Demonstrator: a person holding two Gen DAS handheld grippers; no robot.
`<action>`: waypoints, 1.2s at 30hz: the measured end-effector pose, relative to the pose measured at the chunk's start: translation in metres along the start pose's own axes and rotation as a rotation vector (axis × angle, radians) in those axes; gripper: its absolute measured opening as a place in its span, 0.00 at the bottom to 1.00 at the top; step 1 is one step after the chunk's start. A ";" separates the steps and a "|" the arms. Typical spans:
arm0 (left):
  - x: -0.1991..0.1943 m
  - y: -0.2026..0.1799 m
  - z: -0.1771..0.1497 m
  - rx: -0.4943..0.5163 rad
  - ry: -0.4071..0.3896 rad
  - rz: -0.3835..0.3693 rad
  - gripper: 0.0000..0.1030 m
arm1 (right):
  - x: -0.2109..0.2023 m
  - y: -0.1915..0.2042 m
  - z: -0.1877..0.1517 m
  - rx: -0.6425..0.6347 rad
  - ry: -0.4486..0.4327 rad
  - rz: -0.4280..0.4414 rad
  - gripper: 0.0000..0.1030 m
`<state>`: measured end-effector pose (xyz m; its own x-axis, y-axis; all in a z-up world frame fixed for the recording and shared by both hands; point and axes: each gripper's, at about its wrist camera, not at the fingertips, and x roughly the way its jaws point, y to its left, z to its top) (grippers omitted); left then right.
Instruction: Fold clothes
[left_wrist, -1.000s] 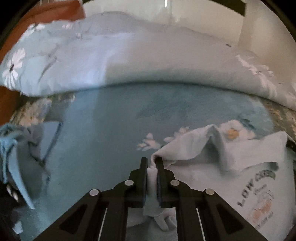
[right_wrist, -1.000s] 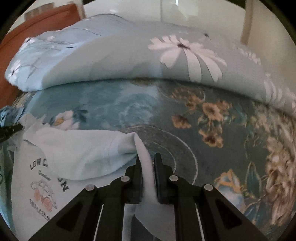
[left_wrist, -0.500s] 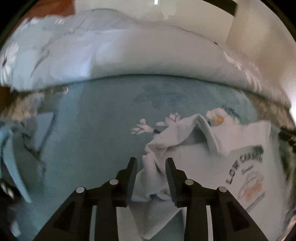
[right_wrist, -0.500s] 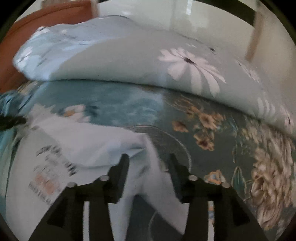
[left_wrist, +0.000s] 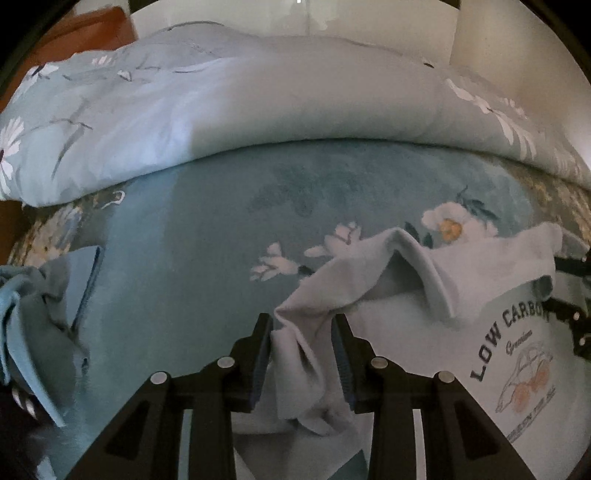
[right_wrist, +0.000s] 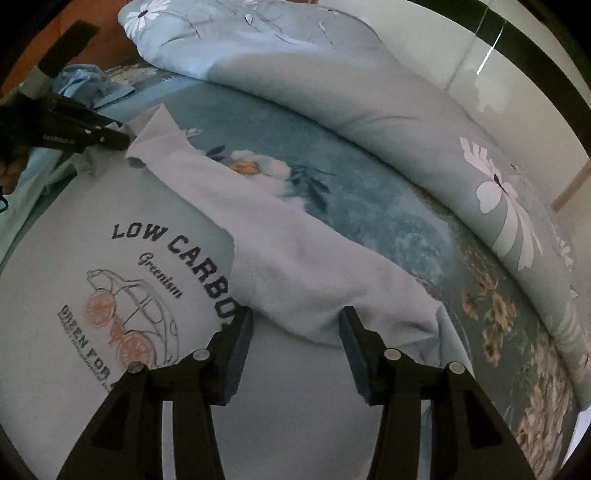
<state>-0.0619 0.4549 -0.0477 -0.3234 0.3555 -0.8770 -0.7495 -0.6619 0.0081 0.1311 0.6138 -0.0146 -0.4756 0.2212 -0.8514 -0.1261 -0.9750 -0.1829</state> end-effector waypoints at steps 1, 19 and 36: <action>0.000 0.000 0.001 -0.004 -0.001 0.000 0.35 | 0.001 0.000 0.001 0.000 0.001 -0.003 0.49; 0.015 0.017 0.014 -0.168 0.003 -0.019 0.11 | 0.017 -0.080 0.085 0.277 -0.050 -0.080 0.04; -0.023 0.012 -0.011 -0.123 -0.011 -0.078 0.33 | 0.043 -0.101 0.093 0.435 0.026 -0.125 0.12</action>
<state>-0.0566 0.4313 -0.0324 -0.2737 0.4158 -0.8673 -0.6963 -0.7077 -0.1196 0.0425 0.7236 0.0133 -0.4123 0.3303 -0.8491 -0.5376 -0.8406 -0.0660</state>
